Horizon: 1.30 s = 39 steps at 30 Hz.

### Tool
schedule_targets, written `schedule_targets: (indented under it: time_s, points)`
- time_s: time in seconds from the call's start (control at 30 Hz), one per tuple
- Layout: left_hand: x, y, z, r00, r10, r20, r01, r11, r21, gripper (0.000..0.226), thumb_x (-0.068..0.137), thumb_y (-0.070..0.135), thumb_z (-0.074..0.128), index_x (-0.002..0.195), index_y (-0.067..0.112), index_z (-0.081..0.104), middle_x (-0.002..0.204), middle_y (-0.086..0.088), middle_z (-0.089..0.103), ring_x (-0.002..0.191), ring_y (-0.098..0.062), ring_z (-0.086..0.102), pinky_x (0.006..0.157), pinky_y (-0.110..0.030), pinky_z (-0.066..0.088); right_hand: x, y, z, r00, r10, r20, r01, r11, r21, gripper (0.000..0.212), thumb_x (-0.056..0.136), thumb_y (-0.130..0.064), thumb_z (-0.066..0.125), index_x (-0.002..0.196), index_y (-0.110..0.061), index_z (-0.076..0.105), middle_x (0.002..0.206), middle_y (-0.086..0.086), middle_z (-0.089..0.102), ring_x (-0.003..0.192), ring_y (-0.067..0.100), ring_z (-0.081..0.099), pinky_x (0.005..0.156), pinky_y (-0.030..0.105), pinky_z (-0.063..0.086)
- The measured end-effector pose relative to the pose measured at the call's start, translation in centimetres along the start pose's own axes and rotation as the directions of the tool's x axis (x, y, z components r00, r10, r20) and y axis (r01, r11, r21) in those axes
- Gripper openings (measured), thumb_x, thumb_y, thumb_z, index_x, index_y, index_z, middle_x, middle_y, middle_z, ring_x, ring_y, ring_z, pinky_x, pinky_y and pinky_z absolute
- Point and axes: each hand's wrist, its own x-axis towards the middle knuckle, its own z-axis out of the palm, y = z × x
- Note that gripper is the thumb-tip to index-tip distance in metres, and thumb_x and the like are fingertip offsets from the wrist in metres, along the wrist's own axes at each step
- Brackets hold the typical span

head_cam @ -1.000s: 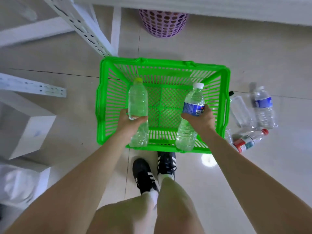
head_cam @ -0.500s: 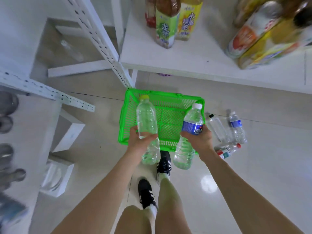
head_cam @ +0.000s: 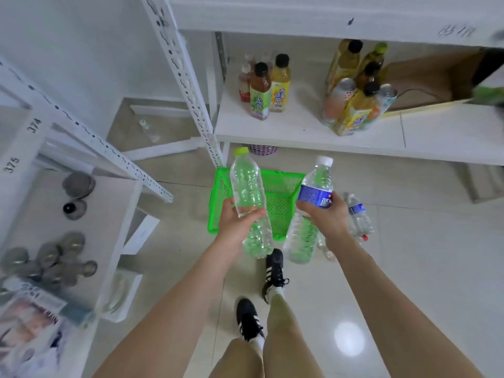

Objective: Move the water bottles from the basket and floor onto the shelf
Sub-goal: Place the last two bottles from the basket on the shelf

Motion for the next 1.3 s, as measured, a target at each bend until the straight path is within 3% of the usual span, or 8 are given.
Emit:
schedule_targets:
  time_s: [0.23, 0.33, 0.47, 0.67, 0.87, 1.03, 1.13, 1.3]
  points:
    - [-7.1, 4.6, -0.3, 0.993, 0.117, 0.012, -0.117, 0.993, -0.024, 0.056, 0.068, 0.017, 0.087, 0.110, 0.025, 0.051, 0.097, 0.001, 0.071, 0.092, -0.017, 0.068, 0.068, -0.029, 0.043, -5.4, -5.7, -4.9, 0.993, -0.113, 0.022, 0.111, 0.990, 0.083, 0.040, 0.063, -0.009, 0.087, 0.096, -0.015, 0.065, 0.086, 0.007, 0.072, 0.078, 0.024, 0.070, 0.080, 0.046, 0.059]
    - [-9.7, 6.5, 0.6, 0.986, 0.168, 0.019, -0.167, 0.985, -0.042, 0.056, 0.067, 0.015, 0.088, 0.112, 0.019, 0.055, 0.096, 0.001, 0.073, 0.089, -0.015, 0.071, 0.066, -0.028, 0.046, -7.2, -8.3, -6.8, 0.985, -0.167, 0.039, 0.160, 0.977, 0.139, 0.042, 0.065, -0.004, 0.085, 0.102, -0.012, 0.065, 0.084, 0.003, 0.071, 0.072, 0.018, 0.067, 0.073, 0.036, 0.058]
    - [-12.5, 8.9, 2.8, 0.969, 0.240, 0.051, -0.236, 0.969, -0.077, 0.055, 0.065, 0.013, 0.088, 0.110, 0.021, 0.057, 0.097, 0.000, 0.074, 0.087, -0.015, 0.071, 0.065, -0.027, 0.046, -8.7, -11.6, -9.3, 0.961, -0.261, 0.091, 0.241, 0.952, 0.188, 0.041, 0.067, -0.001, 0.083, 0.097, -0.020, 0.063, 0.086, 0.002, 0.071, 0.071, 0.014, 0.066, 0.064, 0.023, 0.053]
    - [-14.6, 13.9, 6.2, 0.934, 0.339, 0.110, -0.332, 0.940, -0.072, 0.058, 0.066, 0.004, 0.085, 0.113, 0.017, 0.056, 0.103, -0.006, 0.071, 0.088, -0.016, 0.068, 0.062, -0.024, 0.045, -8.8, -16.6, -13.5, 0.918, -0.360, 0.164, 0.326, 0.923, 0.204, 0.047, 0.067, -0.001, 0.083, 0.107, -0.017, 0.064, 0.088, 0.002, 0.073, 0.071, 0.010, 0.068, 0.065, 0.024, 0.055]
    - [-15.5, 19.1, 8.3, 0.883, 0.454, 0.116, -0.450, 0.891, -0.059, 0.061, 0.064, -0.001, 0.086, 0.114, 0.019, 0.057, 0.099, -0.001, 0.075, 0.095, -0.018, 0.071, 0.078, -0.034, 0.056, -7.6, -21.5, -16.6, 0.865, -0.448, 0.224, 0.411, 0.891, 0.195, 0.058, 0.049, -0.015, 0.084, 0.104, -0.017, 0.066, 0.081, -0.001, 0.074, 0.068, 0.012, 0.068, 0.068, 0.031, 0.056]
    - [-15.0, 23.3, 8.8, 0.850, 0.512, 0.122, -0.510, 0.859, -0.051, 0.060, 0.062, -0.003, 0.085, 0.111, 0.015, 0.056, 0.103, -0.006, 0.073, 0.097, -0.024, 0.070, 0.084, -0.040, 0.056, -6.2, -25.4, -17.2, 0.830, -0.489, 0.268, 0.437, 0.869, 0.231, 0.054, 0.053, -0.010, 0.085, 0.103, -0.015, 0.067, 0.086, 0.007, 0.074, 0.075, 0.022, 0.069, 0.072, 0.035, 0.059]
    - [-13.7, 25.8, 8.9, 0.842, 0.525, 0.128, -0.523, 0.851, -0.053, 0.073, 0.049, 0.008, 0.091, 0.113, 0.019, 0.057, 0.106, -0.007, 0.074, 0.100, -0.025, 0.070, 0.090, -0.046, 0.055, -4.8, -27.9, -16.9, 0.820, -0.507, 0.266, 0.453, 0.859, 0.239, 0.060, 0.050, -0.016, 0.084, 0.106, -0.015, 0.066, 0.093, 0.009, 0.073, 0.080, 0.024, 0.069, 0.070, 0.033, 0.058]
    - [-9.7, 30.8, 9.3, 0.841, 0.525, 0.130, -0.525, 0.850, -0.037, 0.085, 0.038, 0.019, 0.090, 0.116, 0.022, 0.056, 0.105, -0.006, 0.074, 0.098, -0.023, 0.071, 0.092, -0.050, 0.055, -0.8, -32.3, -15.1, 0.794, -0.552, 0.256, 0.497, 0.831, 0.249, 0.049, 0.066, -0.005, 0.085, 0.108, -0.019, 0.064, 0.095, 0.005, 0.073, 0.085, 0.022, 0.070, 0.074, 0.033, 0.059]
